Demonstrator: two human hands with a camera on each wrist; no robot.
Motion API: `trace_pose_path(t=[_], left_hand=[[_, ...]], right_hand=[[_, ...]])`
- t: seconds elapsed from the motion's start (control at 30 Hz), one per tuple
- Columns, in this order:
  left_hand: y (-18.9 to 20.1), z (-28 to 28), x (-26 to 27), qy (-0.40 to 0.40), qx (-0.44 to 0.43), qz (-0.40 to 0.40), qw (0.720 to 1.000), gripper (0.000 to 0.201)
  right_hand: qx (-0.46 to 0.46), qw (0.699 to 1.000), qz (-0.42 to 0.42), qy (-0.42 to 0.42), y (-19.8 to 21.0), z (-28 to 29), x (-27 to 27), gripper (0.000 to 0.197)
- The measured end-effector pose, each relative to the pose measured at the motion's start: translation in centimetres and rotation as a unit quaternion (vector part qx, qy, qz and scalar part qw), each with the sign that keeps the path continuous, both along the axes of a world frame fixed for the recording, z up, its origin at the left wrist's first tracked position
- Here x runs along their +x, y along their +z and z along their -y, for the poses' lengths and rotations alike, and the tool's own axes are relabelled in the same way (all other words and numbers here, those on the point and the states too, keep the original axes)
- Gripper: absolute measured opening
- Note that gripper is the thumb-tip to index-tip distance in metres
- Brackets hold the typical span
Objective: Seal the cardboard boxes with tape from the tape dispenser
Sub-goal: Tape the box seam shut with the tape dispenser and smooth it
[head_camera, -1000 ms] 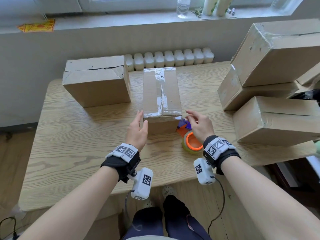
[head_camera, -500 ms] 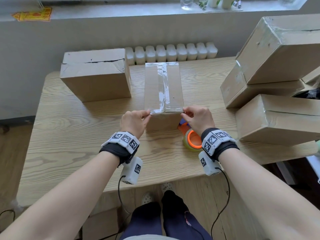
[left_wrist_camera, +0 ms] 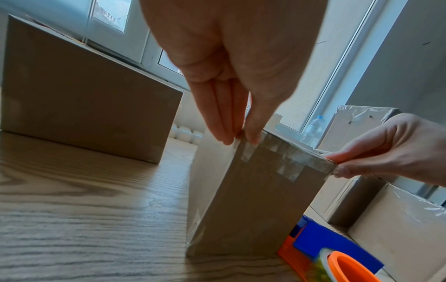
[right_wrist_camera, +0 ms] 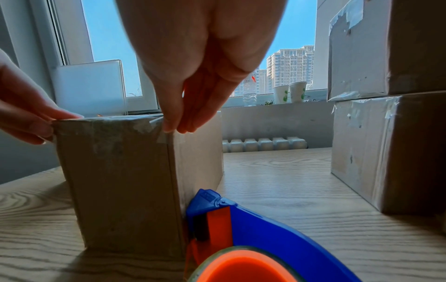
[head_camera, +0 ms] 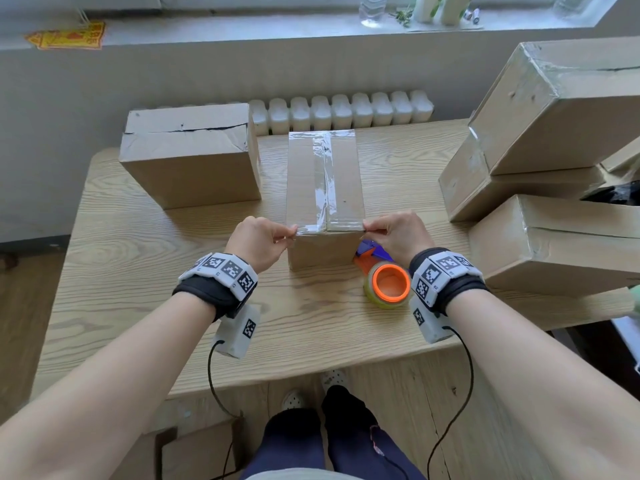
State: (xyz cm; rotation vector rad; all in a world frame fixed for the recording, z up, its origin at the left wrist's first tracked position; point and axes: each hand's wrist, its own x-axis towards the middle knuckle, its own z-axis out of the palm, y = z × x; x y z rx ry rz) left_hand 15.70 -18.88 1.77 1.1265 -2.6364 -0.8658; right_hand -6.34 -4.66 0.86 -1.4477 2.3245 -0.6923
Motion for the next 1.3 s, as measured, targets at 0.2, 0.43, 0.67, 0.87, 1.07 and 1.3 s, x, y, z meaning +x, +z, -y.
trace_pose_path(t=[0.2,0.43,0.67,0.87,1.07,1.3], left_hand=[[-0.9,0.0,-0.3,0.022,0.002,-0.023,0.999,0.018],[-0.8,0.0,-0.3,0.033,0.013,-0.030,0.999,0.019],[-0.4,0.2,-0.1,0.024,-0.002,-0.004,1.000,0.021],[-1.0,-0.1,-0.3,0.010,-0.043,-0.022,0.999,0.018],[-1.2,0.1,1.4,0.006,-0.058,-0.065,0.996,0.014],[0.0,3.0,5.0,0.106,-0.039,-0.075,0.991,0.022]], right_hand=[[-0.023,0.999,-0.024,-0.019,-0.4,0.2,0.5,0.020],[-0.007,0.996,-0.094,0.007,-0.2,0.2,0.7,0.013],[-0.011,0.952,-0.195,0.236,-1.5,1.1,2.9,0.072],[0.023,0.955,-0.169,0.241,-2.1,1.4,3.5,0.074],[0.064,0.959,-0.137,0.240,-0.2,1.7,3.8,0.064],[0.069,0.939,-0.136,0.308,0.7,3.1,8.7,0.063]])
